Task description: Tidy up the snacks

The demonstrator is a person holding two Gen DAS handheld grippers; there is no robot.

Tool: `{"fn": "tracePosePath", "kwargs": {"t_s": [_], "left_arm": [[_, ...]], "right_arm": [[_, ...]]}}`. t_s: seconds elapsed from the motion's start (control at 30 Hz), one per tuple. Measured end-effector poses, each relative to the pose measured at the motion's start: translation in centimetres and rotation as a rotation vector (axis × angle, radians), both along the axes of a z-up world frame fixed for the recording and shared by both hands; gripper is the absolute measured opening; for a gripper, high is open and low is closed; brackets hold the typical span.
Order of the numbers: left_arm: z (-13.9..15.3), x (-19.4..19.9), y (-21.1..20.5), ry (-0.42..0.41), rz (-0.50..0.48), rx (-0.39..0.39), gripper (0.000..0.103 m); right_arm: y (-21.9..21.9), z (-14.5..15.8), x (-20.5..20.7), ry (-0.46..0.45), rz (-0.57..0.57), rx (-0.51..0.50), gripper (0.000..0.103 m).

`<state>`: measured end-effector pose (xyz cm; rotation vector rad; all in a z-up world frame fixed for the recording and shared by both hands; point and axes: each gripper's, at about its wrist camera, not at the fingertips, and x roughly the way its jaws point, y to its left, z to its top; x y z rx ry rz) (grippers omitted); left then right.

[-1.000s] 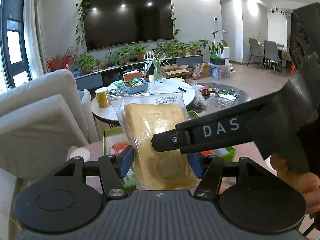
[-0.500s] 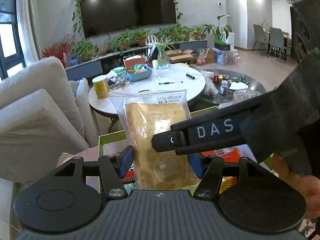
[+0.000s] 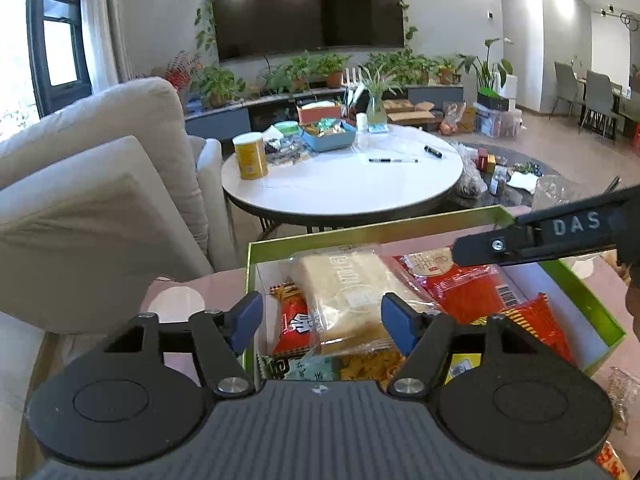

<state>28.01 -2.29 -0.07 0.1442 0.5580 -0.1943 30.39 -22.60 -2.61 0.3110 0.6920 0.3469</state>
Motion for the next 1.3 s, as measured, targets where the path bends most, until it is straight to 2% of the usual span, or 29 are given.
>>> {"fn": "tracePosePath", "kwargs": {"t_s": [0.1,0.17,0.23,0.43,0.63,0.7,0.8,0.9,1.03,1.3], "left_arm": [[0.8,-2.0,0.2,-0.027,0.007,-0.008,0.075],[1.2,-3.7,0.4,-0.049,0.010,-0.009,0.078],[1.7,-5.2,0.7,-0.067,0.014,-0.010,0.081],[2.2,-9.5,2.0,-0.071,0.028,-0.032,0.082],[2.1,-13.5,2.9,-0.075,0.035,-0.043,0.083],[1.8,-14.8,3.0,-0.074,0.041,-0.050,0.087],[1.2,-16.6,3.2,-0.068,0.055,-0.076,0.088],[0.4,-17.9,3.1,-0.043,0.067,-0.102,0.088],[-0.4,-19.0,2.8,-0.022,0.079,-0.101,0.088],[-1.7,-21.8,3.5,0.018,0.096,-0.092,0.089]], "right_arm": [[-0.3,1.1,-2.4,-0.034,0.012,-0.021,0.028],[-0.3,1.7,-3.4,-0.060,0.025,-0.041,0.033],[-0.4,2.4,-5.1,-0.090,0.033,-0.076,0.033],[-0.9,3.4,-8.7,-0.169,0.076,-0.090,0.034],[-1.2,3.7,-13.3,-0.326,0.086,-0.146,0.038],[-1.2,3.5,-14.0,-0.320,0.082,-0.162,0.038],[-1.7,3.3,-15.4,-0.289,0.120,-0.146,0.038],[-1.7,2.8,-16.3,-0.266,0.110,-0.146,0.038],[-0.7,0.7,-17.6,-0.190,0.148,-0.150,0.039],[0.8,-2.0,-20.0,-0.122,0.191,-0.199,0.046]]}}
